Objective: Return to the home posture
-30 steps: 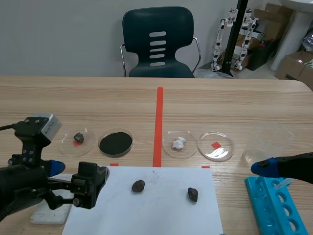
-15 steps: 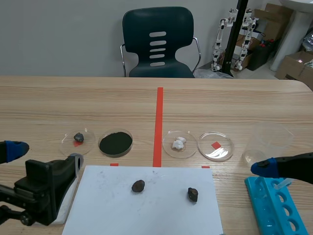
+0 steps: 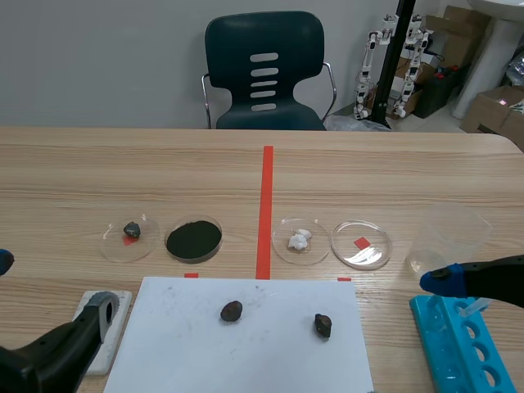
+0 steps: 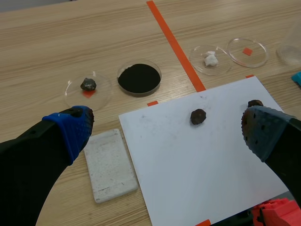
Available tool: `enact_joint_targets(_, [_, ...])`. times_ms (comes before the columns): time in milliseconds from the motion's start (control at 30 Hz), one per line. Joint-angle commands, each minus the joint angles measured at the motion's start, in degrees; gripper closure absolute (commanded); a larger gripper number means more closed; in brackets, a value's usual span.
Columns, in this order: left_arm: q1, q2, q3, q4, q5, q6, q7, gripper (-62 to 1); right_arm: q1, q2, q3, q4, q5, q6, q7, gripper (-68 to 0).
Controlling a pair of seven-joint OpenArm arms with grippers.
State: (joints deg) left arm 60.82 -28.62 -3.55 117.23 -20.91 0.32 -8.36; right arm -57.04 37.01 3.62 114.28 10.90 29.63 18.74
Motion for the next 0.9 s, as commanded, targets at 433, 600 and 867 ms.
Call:
enact_joint_targets(433, [0.7,0.3,0.2,0.3,2.5,-4.2,-0.9,-62.3,0.1,0.7,0.1,0.3,0.6,0.0,0.7,-67.9])
enact_joint_targets(600, [0.7,0.3,0.2,0.3,2.5,-4.1,-0.9,-62.3,0.1,0.7,0.1,0.3,0.6,0.0,0.7,-67.9])
enact_joint_targets(867, [0.7,0.3,0.2,0.3,2.5,-4.1,-0.9,-62.3,0.1,0.7,0.1,0.3,0.6,0.0,0.7,-67.9])
